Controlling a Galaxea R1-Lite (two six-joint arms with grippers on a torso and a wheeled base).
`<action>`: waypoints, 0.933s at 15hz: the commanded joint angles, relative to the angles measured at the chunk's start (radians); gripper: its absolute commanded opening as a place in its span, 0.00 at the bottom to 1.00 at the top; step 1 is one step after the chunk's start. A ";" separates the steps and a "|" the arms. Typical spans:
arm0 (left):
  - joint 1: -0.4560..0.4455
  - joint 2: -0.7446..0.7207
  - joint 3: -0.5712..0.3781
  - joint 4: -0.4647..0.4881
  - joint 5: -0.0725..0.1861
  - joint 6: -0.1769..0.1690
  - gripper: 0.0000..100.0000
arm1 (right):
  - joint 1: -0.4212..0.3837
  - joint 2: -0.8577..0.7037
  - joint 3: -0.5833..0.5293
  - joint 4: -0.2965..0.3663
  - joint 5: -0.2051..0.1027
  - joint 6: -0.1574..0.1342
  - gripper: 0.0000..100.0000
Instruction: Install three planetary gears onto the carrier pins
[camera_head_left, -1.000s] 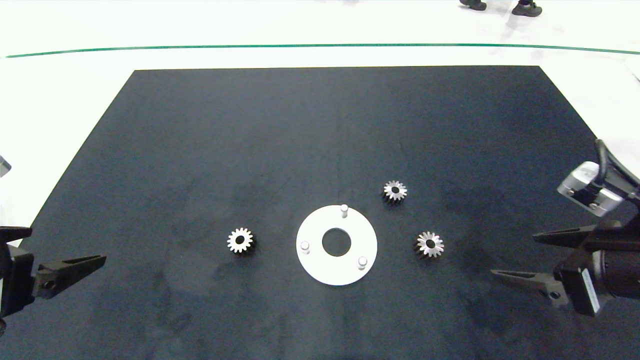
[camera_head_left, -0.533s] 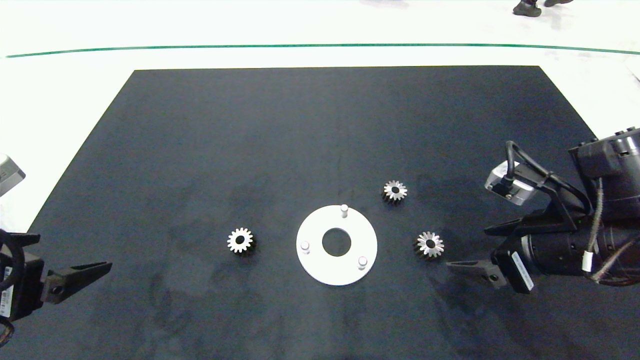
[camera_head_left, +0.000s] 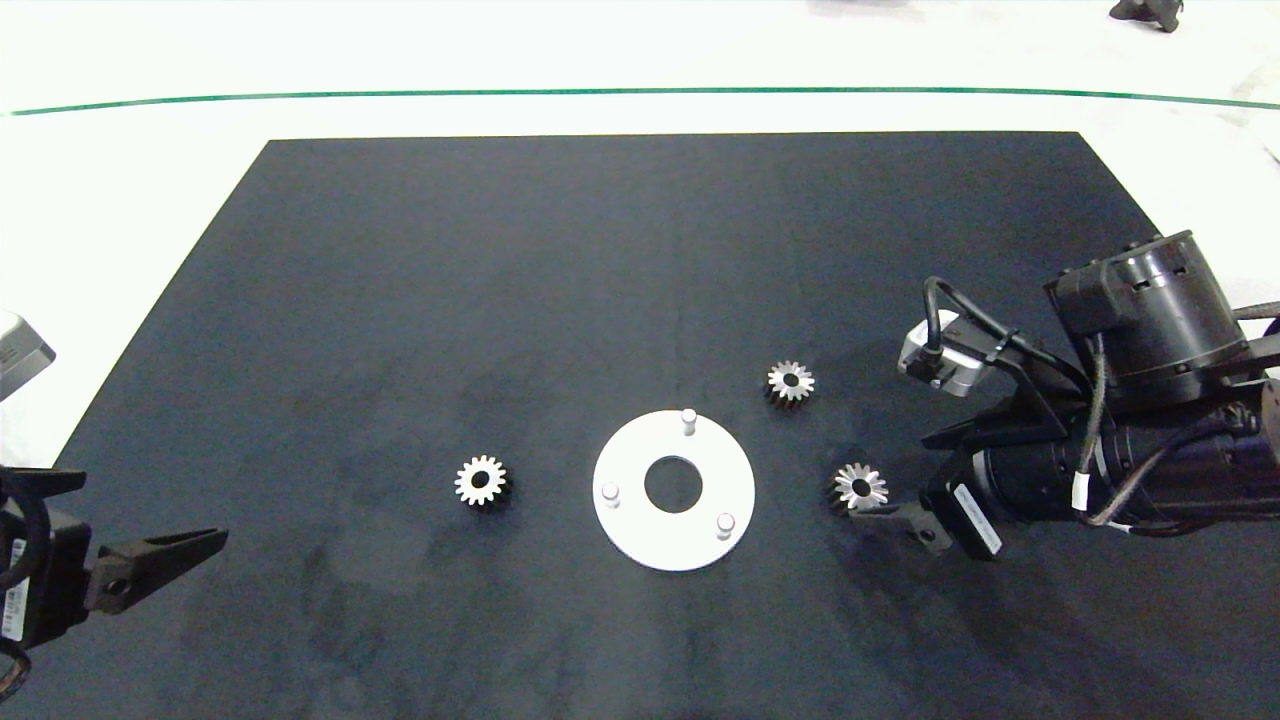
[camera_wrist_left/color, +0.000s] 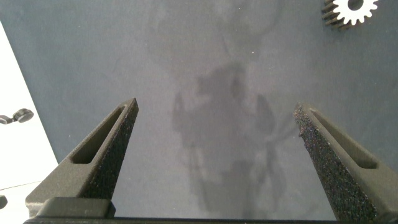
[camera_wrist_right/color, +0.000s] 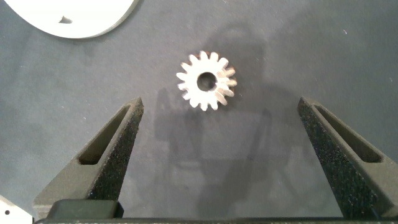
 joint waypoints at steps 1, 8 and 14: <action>0.000 -0.008 0.000 0.002 0.000 0.002 1.00 | 0.032 0.014 -0.024 0.021 -0.010 -0.002 1.00; 0.009 -0.022 -0.003 0.001 0.000 0.002 1.00 | 0.033 0.106 -0.069 0.024 -0.050 -0.025 1.00; 0.009 -0.022 -0.001 0.001 0.000 0.002 1.00 | 0.037 0.149 -0.088 0.019 -0.050 -0.025 1.00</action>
